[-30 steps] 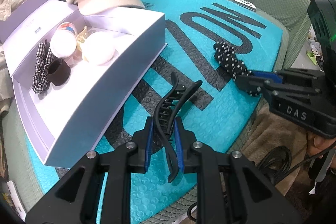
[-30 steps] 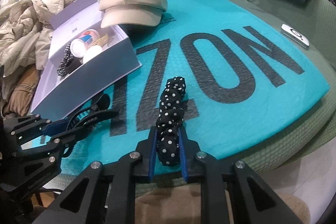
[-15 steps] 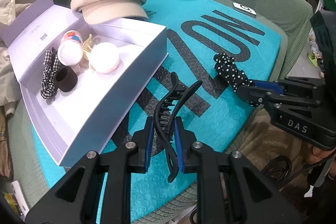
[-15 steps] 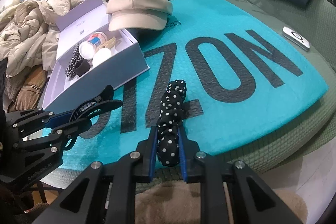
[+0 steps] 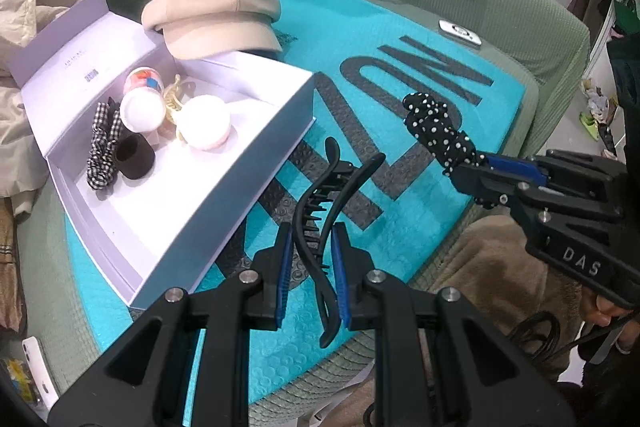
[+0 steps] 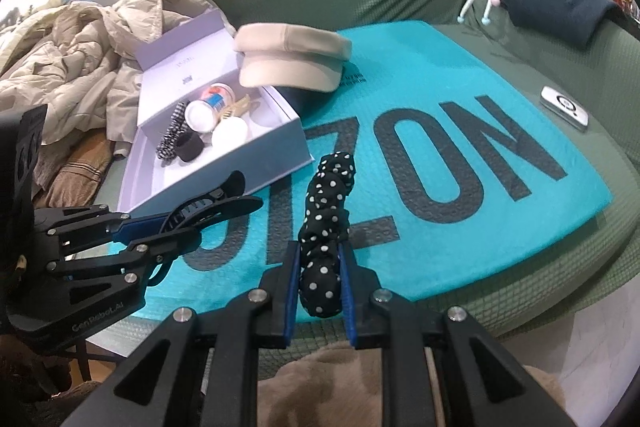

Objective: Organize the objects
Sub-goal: 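Carry the claw clip and polka-dot scrunchie toward the lavender box with both tools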

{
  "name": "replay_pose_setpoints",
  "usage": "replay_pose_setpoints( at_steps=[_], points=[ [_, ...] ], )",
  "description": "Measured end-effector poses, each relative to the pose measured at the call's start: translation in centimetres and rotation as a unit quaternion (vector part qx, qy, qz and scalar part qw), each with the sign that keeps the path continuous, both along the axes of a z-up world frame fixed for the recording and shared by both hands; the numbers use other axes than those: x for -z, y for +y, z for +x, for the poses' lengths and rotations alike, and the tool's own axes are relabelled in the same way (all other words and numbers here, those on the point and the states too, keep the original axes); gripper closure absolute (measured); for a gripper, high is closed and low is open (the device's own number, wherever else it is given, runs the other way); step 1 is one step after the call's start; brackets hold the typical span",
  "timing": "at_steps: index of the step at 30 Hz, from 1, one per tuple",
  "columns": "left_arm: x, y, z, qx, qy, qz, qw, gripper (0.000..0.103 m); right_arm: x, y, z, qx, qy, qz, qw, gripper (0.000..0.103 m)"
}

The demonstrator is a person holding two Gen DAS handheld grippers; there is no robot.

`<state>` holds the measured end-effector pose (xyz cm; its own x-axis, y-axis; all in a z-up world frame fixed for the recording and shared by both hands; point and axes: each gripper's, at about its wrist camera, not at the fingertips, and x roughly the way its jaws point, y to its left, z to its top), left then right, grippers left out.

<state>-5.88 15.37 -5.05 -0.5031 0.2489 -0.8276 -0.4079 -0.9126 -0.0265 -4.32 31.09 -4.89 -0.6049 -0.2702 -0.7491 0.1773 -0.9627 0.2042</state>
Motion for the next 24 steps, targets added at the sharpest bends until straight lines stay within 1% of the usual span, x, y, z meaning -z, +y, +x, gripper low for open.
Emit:
replay_pose_setpoints(
  at_steps=[7,10,14,19,24],
  points=[
    [-2.5,-0.3,0.7,-0.001,0.023,0.007,0.9997,0.085,-1.8,-0.7,0.9,-0.018,0.020,0.000,1.000,0.085],
    [-3.1,-0.5,0.8,-0.005,0.030,-0.001,0.9995,0.085,-2.6,-1.0,1.2,-0.025,0.028,0.001,0.999,0.085],
    [-3.8,-1.0,1.0,-0.012,0.034,0.001,0.9994,0.085,-3.3,-1.3,1.4,-0.031,0.034,0.002,0.999,0.085],
    [-4.2,-1.7,1.3,-0.017,0.040,-0.003,0.9991,0.085,-3.6,-2.0,1.5,-0.037,0.036,0.006,0.999,0.085],
    [-4.0,-2.9,1.7,-0.025,0.034,0.001,0.9991,0.085,-3.4,-2.8,1.4,-0.045,0.030,0.009,0.999,0.085]
  ],
)
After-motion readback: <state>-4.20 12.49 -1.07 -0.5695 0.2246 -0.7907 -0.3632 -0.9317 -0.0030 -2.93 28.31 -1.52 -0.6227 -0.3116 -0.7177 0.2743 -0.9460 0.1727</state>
